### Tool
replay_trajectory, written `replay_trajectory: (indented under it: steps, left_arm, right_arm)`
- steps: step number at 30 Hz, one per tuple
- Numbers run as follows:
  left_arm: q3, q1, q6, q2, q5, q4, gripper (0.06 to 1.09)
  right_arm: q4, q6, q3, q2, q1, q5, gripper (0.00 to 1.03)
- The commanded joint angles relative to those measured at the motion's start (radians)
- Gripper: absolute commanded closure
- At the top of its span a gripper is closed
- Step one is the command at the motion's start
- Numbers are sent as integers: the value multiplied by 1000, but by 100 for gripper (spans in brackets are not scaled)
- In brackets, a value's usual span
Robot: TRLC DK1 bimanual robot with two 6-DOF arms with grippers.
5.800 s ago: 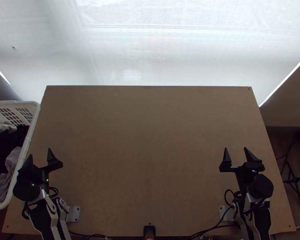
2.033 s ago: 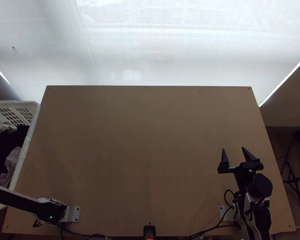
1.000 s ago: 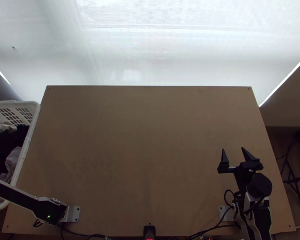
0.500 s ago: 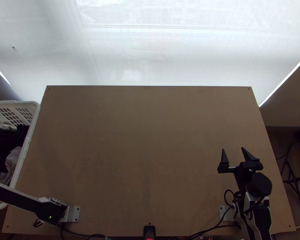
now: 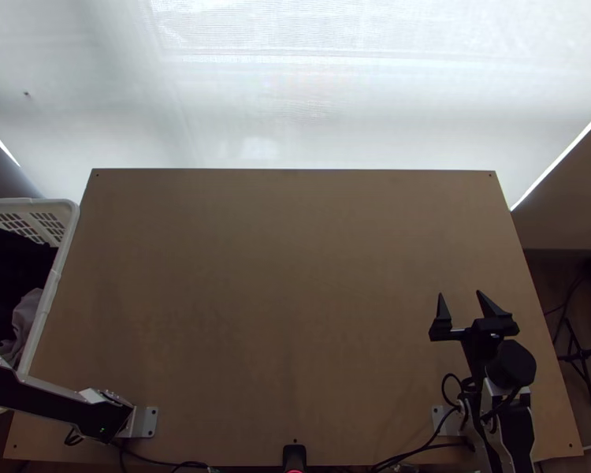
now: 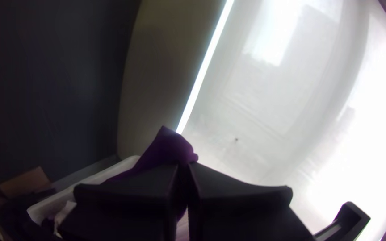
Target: Fold the t-shirt
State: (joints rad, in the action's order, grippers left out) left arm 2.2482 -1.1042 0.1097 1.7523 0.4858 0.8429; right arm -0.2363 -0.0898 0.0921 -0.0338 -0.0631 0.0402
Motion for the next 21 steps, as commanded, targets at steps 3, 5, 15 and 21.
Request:
replay_trajectory:
  steps: [3,5,15,21]
  left_arm:
    - [11,205,105,-134,34,-19,105]
    - [13,260,156,-134,30,-33,105]
    - [13,684,237,-143,-59,19,105]
    - [-12,935,246,-145,-128,62,105]
  right_arm:
    - [0,2,0,-5,8,1,4]
    - [0,2,0,-5,11,0,4]
    - [0,16,-2,-6,28,0,4]
    - [0,22,-2,-6,31,1,4]
